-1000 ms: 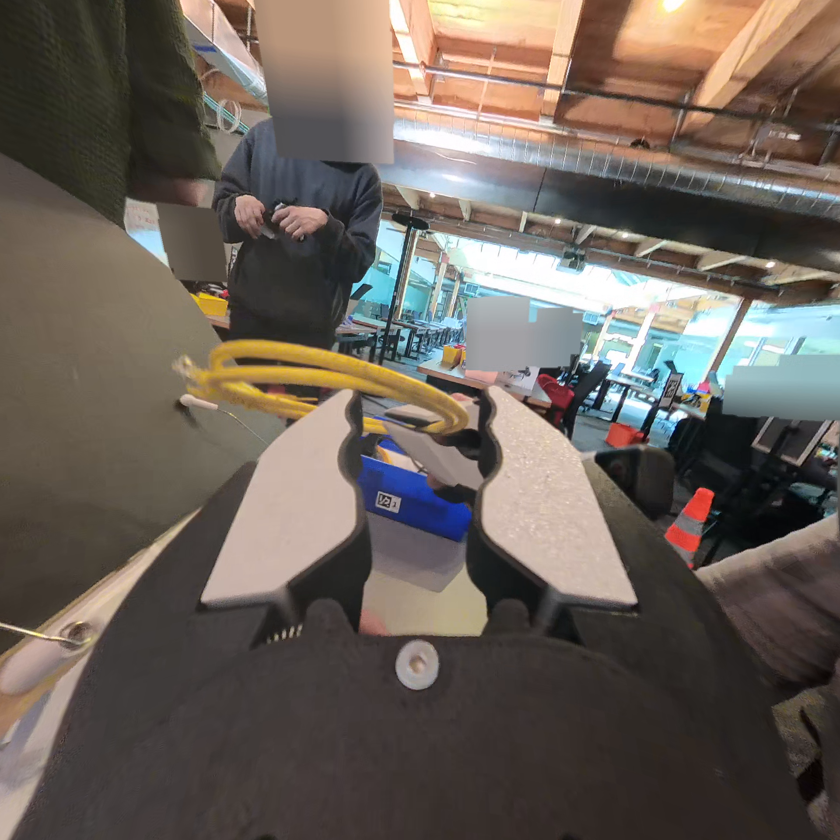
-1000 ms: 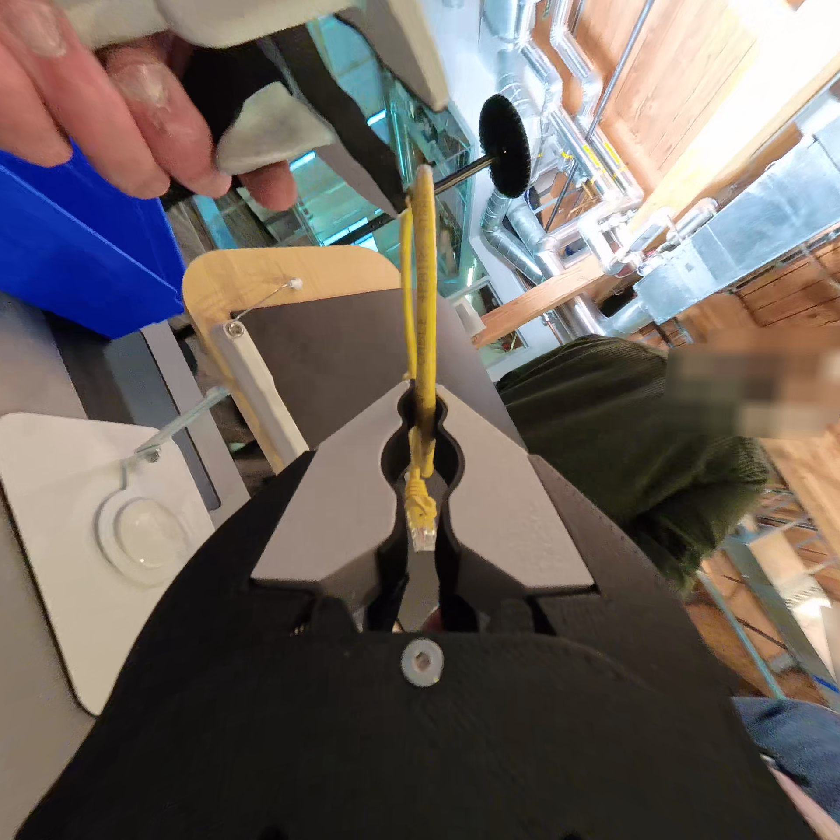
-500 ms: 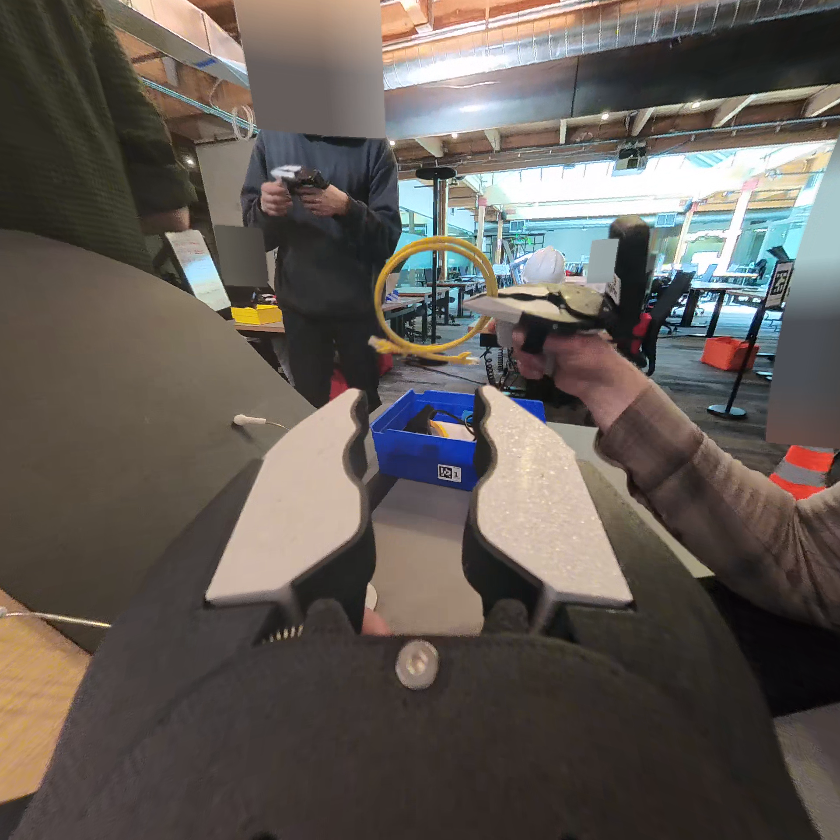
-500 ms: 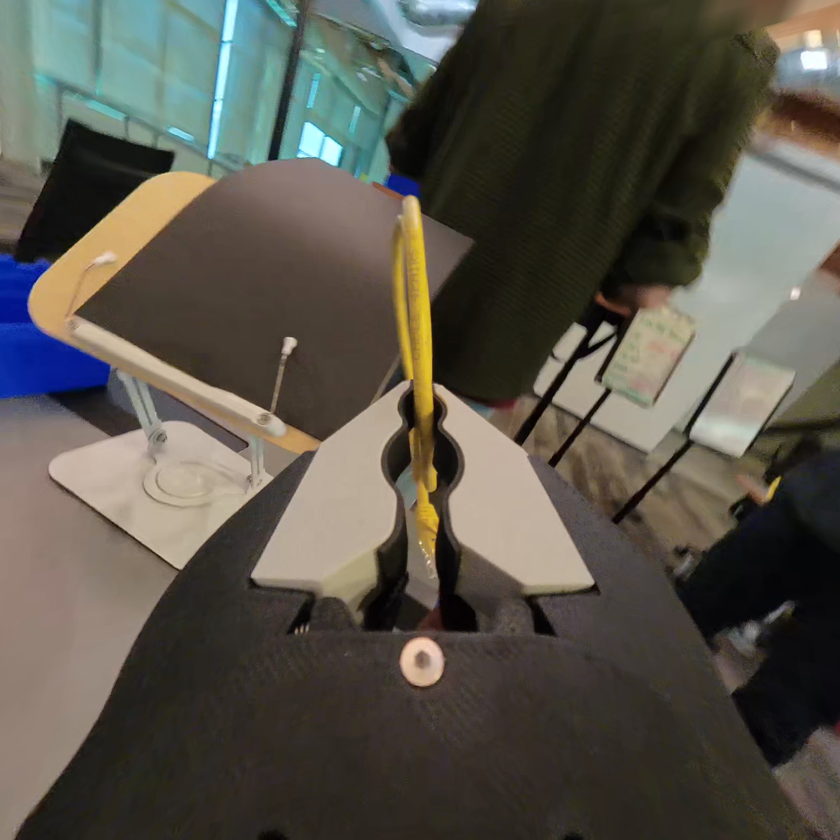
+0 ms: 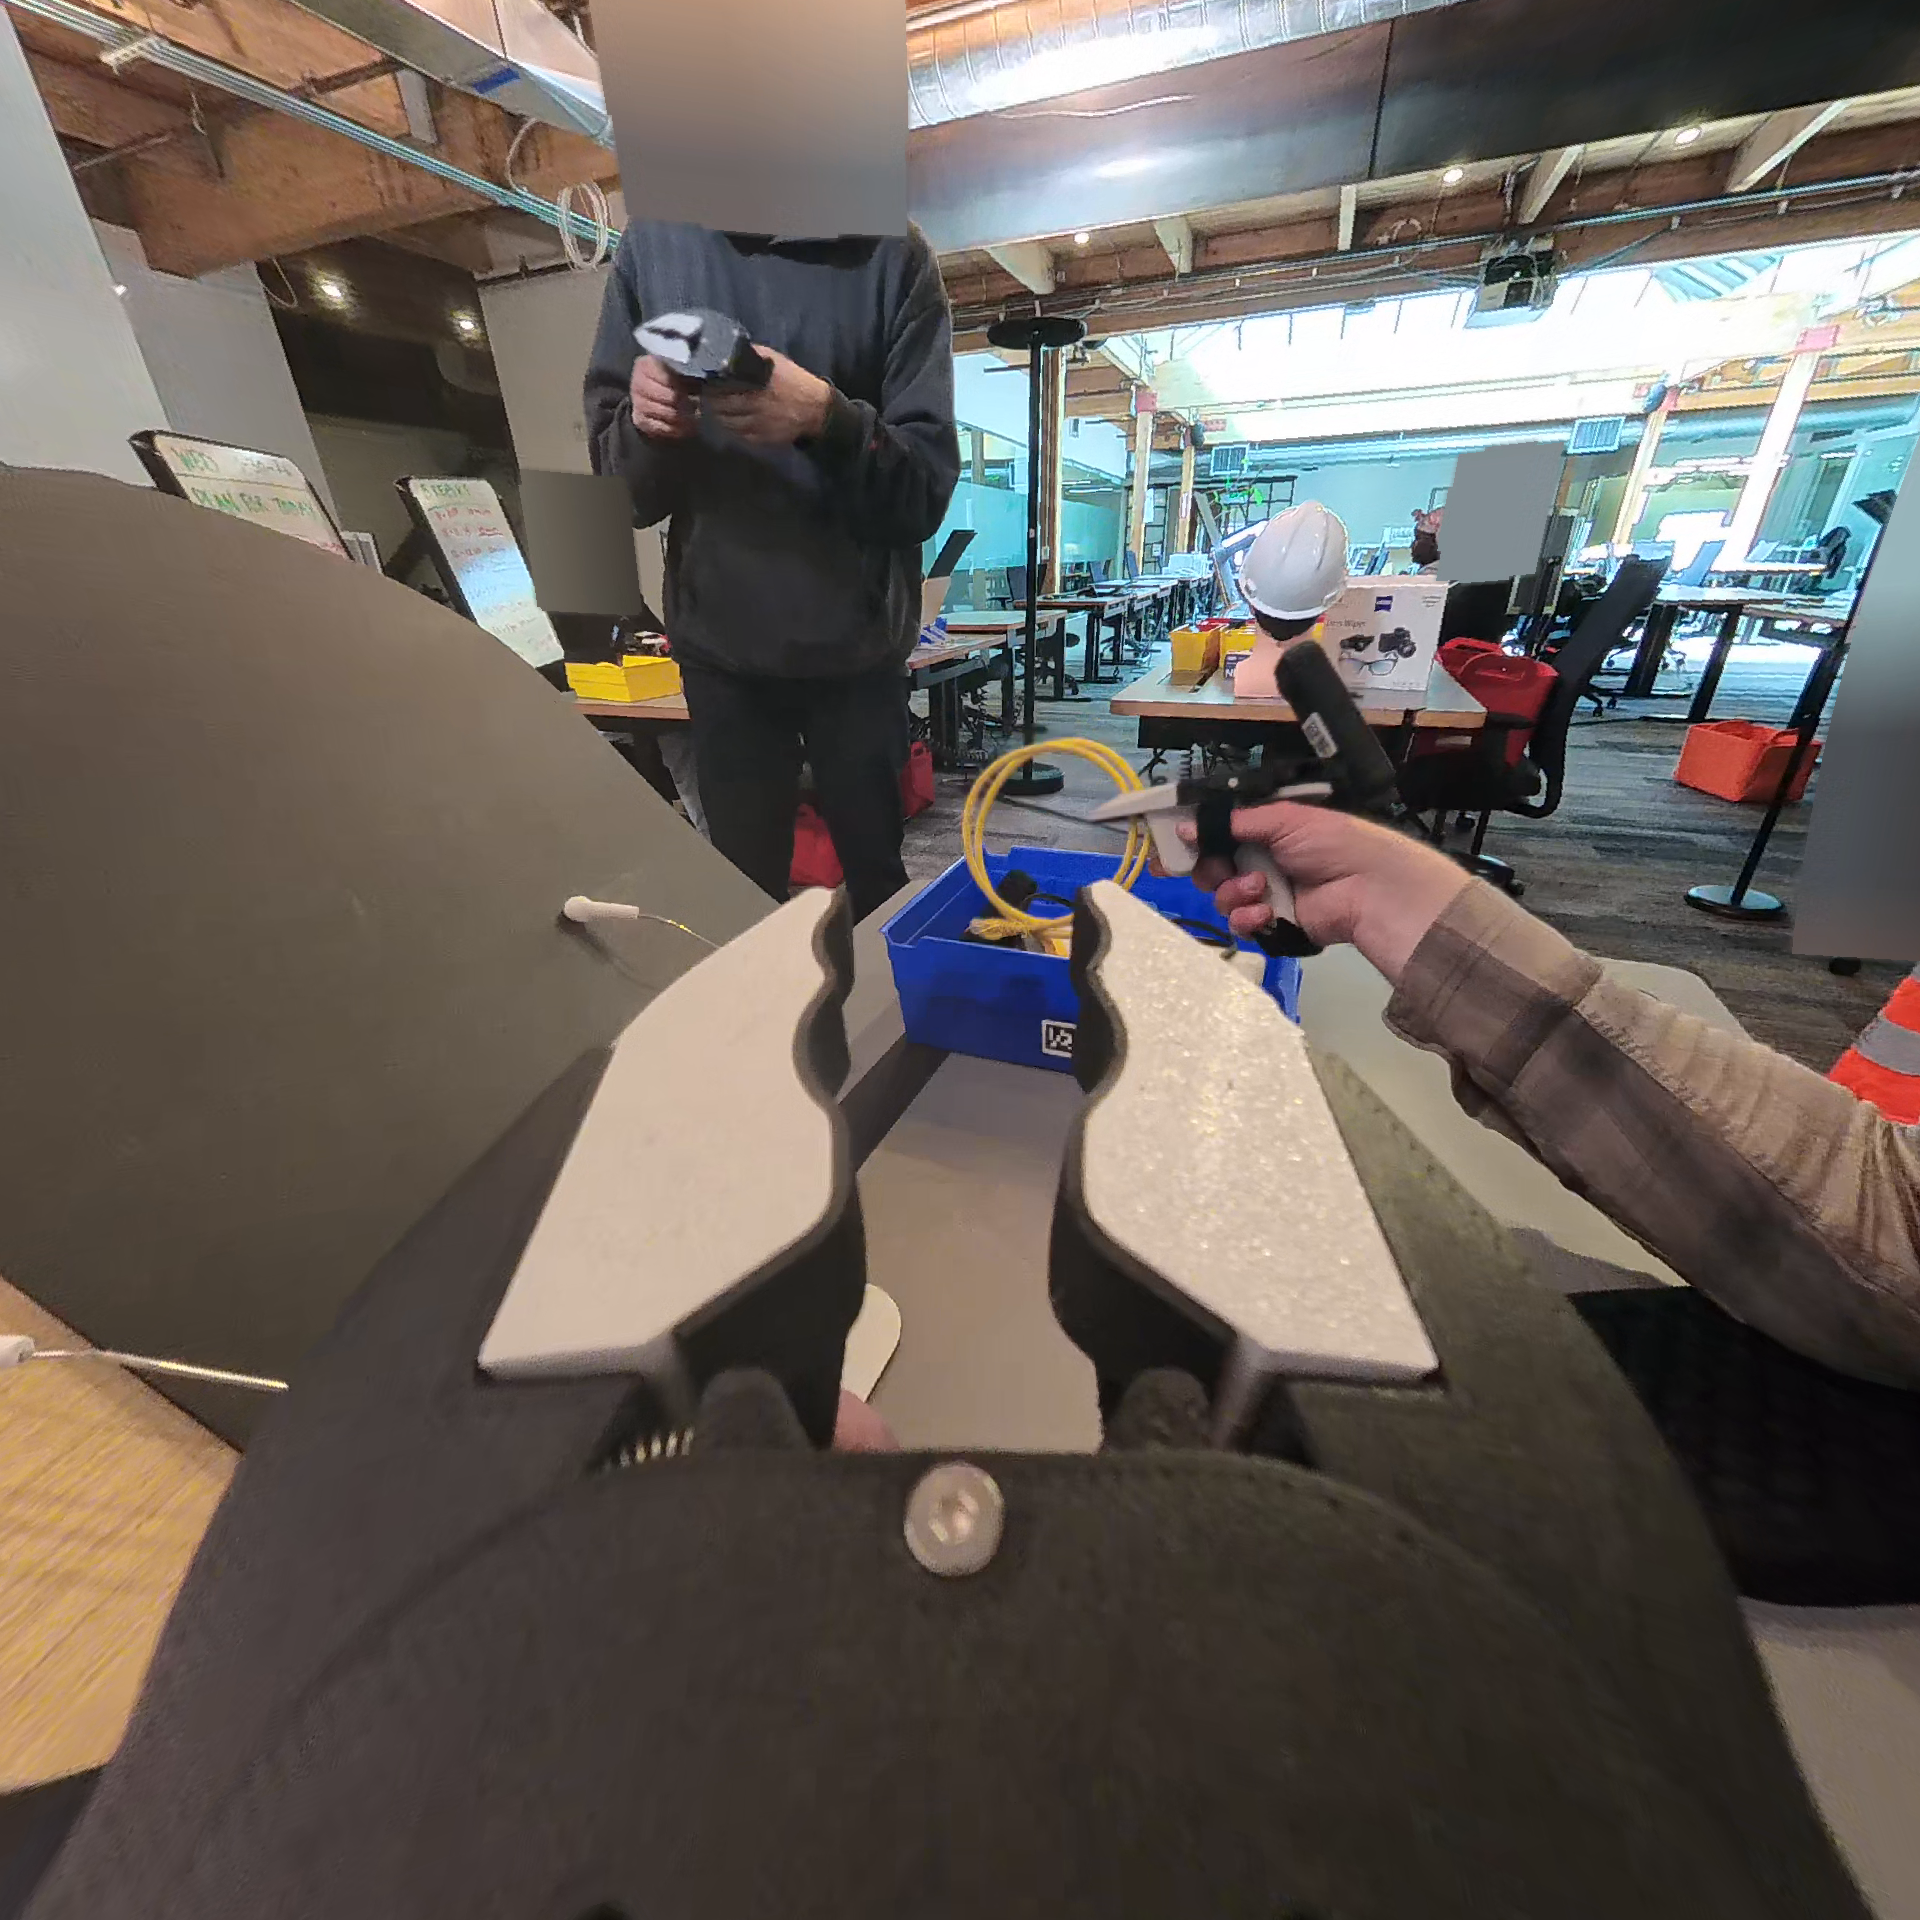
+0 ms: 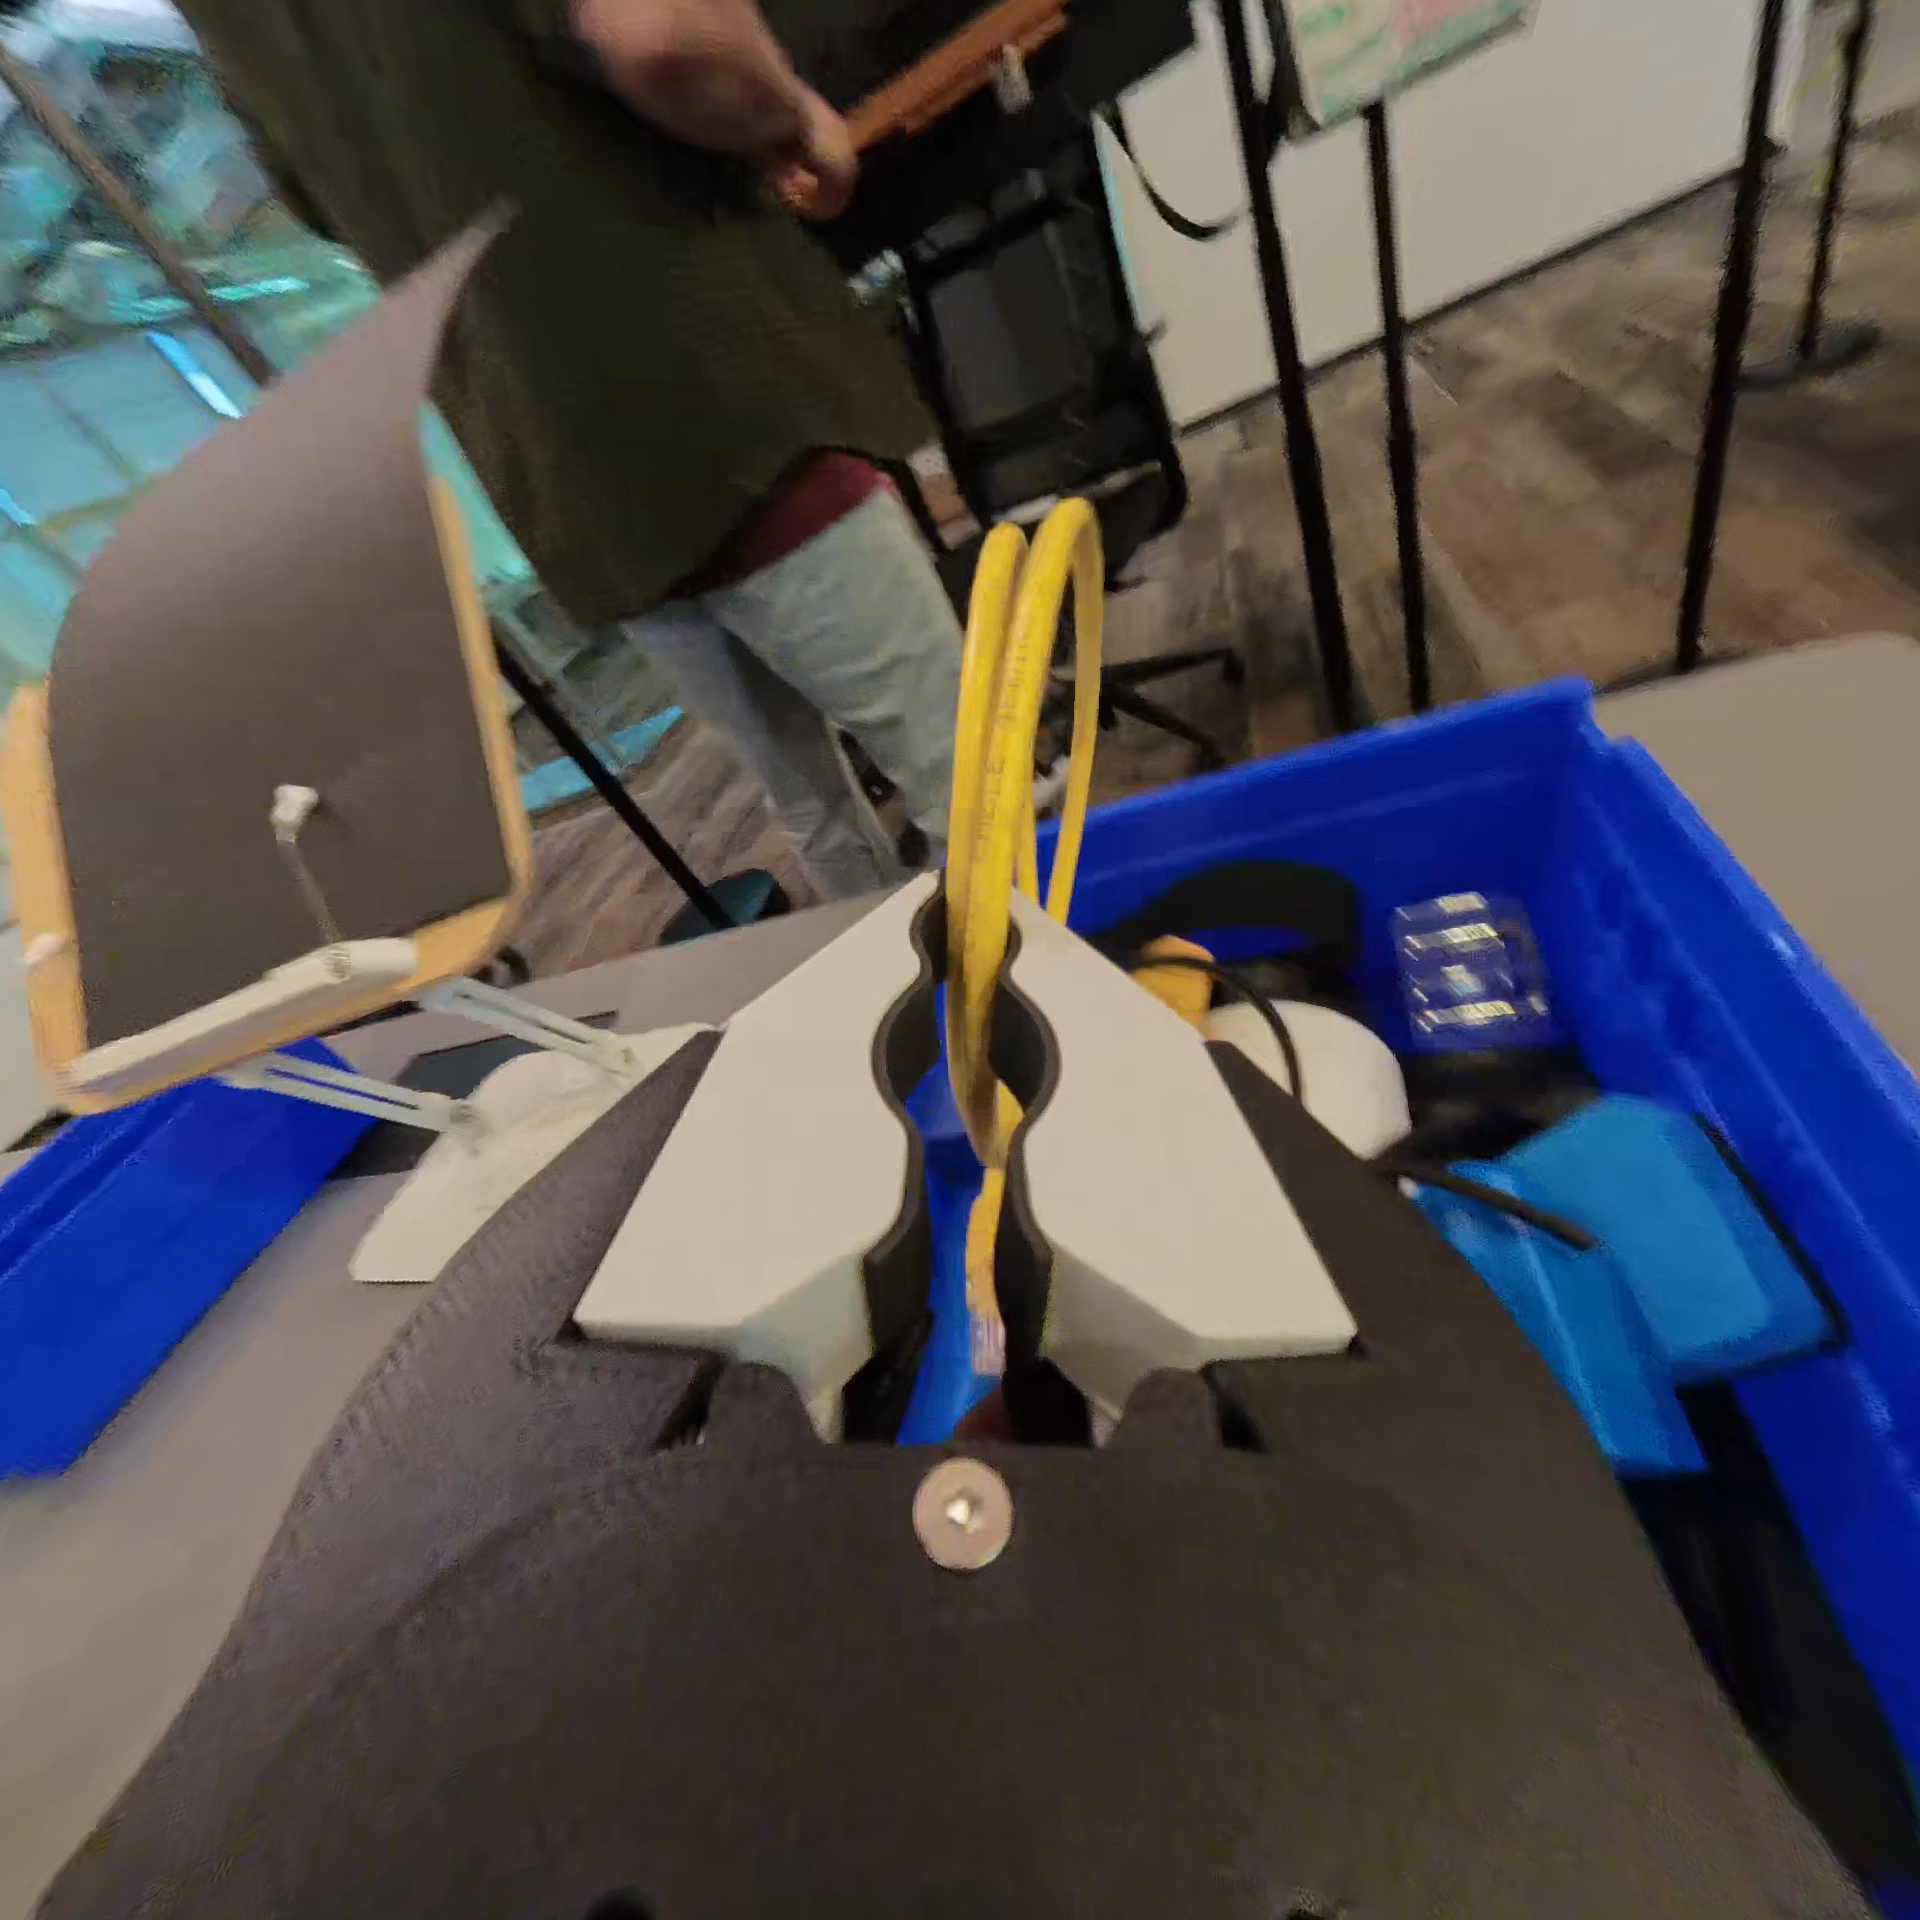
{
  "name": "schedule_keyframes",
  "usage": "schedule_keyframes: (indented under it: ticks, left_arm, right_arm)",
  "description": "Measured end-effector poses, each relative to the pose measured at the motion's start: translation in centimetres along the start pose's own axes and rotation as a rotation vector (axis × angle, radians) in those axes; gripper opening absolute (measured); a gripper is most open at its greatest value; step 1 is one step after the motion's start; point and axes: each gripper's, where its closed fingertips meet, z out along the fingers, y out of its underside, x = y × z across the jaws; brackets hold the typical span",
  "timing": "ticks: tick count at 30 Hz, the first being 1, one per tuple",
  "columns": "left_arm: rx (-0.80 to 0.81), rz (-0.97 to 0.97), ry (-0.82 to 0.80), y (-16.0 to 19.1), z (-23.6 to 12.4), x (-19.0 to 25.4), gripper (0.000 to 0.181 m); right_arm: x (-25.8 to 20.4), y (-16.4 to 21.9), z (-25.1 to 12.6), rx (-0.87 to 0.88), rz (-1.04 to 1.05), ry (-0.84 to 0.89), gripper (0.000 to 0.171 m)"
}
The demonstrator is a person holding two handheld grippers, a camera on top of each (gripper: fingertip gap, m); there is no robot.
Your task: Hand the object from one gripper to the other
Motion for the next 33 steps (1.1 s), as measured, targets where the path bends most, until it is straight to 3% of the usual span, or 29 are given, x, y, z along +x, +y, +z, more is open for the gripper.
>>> schedule_keyframes:
  ticks: [5, 13, 18, 26, 33]
  left_arm:
    - [-0.014, 0.000, -0.001, 0.4, 0.2, -0.1, 0.039]
    - [-0.075, 0.088, -0.073, 1.7, 0.6, -1.1, 0.044]
    - [-0.310, 0.369, -0.401, 5.7, 0.6, -5.9, 0.057]
    - [-0.478, 0.382, -0.579, 9.7, 0.0, -9.6, 0.069]
    - [-0.488, 0.394, -0.592, 9.8, -0.2, -10.1, 0.070]
  right_arm:
    - [3.4, 1.4, -0.3, -0.091, -0.094, 0.214, 0.000]
    - [5.9, 2.2, -0.6, -0.209, -0.266, 0.441, 0.063]
    - [7.1, 1.6, -1.9, -0.253, -0.380, 0.560, 0.087]
    - [4.9, -3.0, -3.3, -0.174, -0.629, 0.735, 0.092]
    - [-0.7, -4.8, -1.6, -0.098, -0.763, 0.656, 0.094]
